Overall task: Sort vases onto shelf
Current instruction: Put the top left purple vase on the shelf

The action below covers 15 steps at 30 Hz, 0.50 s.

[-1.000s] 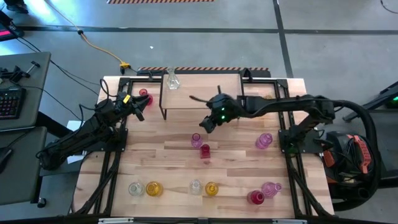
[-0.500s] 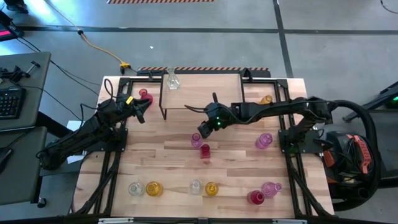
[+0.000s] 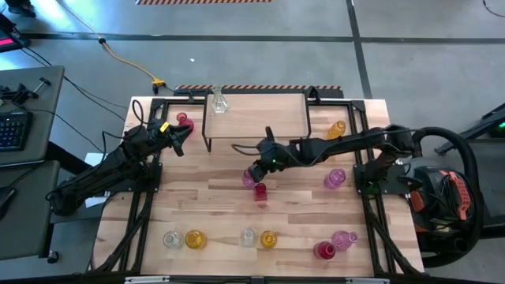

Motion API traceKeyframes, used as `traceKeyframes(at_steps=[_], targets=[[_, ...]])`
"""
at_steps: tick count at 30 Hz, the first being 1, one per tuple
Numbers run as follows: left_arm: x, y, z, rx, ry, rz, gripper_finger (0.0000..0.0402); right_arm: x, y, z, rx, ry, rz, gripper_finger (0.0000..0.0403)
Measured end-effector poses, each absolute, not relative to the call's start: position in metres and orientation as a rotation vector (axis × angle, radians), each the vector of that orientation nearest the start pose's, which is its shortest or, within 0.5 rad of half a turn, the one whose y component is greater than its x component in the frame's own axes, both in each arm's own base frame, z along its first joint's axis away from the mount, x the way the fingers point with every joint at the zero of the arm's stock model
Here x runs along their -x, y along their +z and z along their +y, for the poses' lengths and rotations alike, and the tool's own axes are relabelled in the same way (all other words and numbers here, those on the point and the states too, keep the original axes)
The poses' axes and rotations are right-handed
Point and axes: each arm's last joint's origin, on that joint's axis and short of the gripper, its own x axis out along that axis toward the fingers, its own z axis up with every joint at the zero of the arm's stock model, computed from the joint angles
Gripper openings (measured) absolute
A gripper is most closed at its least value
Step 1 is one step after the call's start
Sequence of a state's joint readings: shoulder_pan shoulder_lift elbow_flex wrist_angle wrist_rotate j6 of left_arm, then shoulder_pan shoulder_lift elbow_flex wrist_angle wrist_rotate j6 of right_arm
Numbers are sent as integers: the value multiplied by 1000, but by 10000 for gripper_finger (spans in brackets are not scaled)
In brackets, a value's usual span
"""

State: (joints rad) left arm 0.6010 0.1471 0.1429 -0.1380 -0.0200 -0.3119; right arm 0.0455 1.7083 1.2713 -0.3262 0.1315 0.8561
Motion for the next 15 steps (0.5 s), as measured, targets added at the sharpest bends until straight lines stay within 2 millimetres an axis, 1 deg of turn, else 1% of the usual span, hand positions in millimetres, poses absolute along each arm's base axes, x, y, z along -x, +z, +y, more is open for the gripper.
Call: traceKeyframes(at_steps=[4, 12, 15], targets=[[-82, 187, 57, 343, 637, 41, 101, -375, 244, 16, -740, -410, 687, 161], [-82, 187, 57, 335, 637, 44, 101, -374, 243, 15, -732, -433, 689, 161], [-82, 187, 57, 335, 638, 44, 101, -378, 234, 16, -729, -438, 710, 161]])
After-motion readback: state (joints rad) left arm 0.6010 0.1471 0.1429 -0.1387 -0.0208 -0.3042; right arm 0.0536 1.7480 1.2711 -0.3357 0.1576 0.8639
